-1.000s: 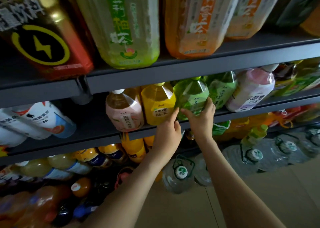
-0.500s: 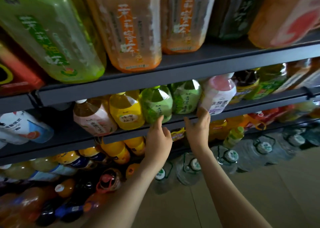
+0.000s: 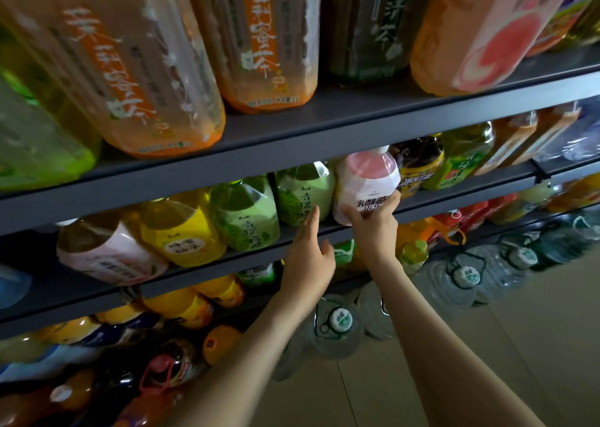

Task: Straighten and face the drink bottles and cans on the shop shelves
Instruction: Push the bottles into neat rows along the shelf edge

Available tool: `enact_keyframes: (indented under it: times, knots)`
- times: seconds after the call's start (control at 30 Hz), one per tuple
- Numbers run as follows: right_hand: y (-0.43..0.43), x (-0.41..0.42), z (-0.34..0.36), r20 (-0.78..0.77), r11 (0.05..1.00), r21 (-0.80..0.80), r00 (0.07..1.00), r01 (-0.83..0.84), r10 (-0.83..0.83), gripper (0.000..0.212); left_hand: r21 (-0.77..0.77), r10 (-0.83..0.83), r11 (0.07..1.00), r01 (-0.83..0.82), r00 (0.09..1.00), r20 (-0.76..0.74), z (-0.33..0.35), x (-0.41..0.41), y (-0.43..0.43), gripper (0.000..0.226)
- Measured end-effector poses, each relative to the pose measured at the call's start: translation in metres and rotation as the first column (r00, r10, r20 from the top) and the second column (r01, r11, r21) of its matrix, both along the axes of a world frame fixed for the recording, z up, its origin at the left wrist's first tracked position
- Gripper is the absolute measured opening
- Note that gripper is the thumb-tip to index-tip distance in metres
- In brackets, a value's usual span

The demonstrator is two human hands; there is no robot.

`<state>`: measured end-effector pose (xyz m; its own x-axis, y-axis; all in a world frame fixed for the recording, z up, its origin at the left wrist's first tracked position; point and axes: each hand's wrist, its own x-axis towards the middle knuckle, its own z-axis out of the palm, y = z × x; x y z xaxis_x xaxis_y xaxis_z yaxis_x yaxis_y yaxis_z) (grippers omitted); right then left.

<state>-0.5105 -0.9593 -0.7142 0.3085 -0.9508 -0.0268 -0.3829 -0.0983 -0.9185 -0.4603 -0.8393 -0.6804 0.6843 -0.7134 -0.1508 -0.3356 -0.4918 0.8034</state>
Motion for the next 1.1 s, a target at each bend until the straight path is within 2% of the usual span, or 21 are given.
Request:
enact_keyframes:
  times: [0.27,0.37,0.43,0.5,0.63,0.77,0.87,1.1]
  knots:
    - [-0.008,-0.005,-0.012,-0.019,0.997,0.020,0.997,-0.075,0.076,0.077,0.015,-0.027,1.000,0.027,0.999,0.028,-0.004,0.004,-0.019,0.058]
    - [-0.022,-0.019,-0.010,-0.062,0.983,0.028,0.981,-0.181,0.182,0.067,-0.009,-0.014,1.000,0.015,0.999,0.042,0.003,-0.007,-0.030,0.058]
    - [-0.032,-0.034,-0.007,-0.055,0.991,0.002,0.989,-0.136,0.136,0.064,-0.036,-0.007,0.999,0.009,0.998,0.065,0.003,-0.018,-0.038,0.058]
    - [-0.045,-0.049,-0.007,-0.040,0.997,-0.023,0.997,-0.069,0.068,0.073,-0.050,0.026,0.999,-0.020,0.993,0.113,0.001,-0.029,-0.045,0.060]
    - [-0.069,-0.060,-0.002,0.048,0.978,-0.081,0.979,-0.194,0.198,0.092,-0.144,0.080,0.989,-0.031,0.933,0.351,-0.011,-0.045,-0.061,0.080]
    - [-0.081,-0.066,-0.008,-0.047,0.929,-0.075,0.932,-0.362,0.360,0.088,-0.062,0.022,0.998,0.017,0.819,0.573,-0.029,-0.057,-0.082,0.089]
    - [-0.089,-0.069,-0.013,-0.101,0.901,-0.053,0.900,-0.431,0.425,0.088,-0.002,0.051,0.998,-0.062,0.807,0.588,-0.033,-0.069,-0.096,0.100]
    - [-0.105,-0.088,-0.010,-0.095,0.840,-0.109,0.846,-0.532,0.524,0.093,0.126,0.101,0.964,-0.234,0.761,0.641,-0.037,-0.087,-0.115,0.100]
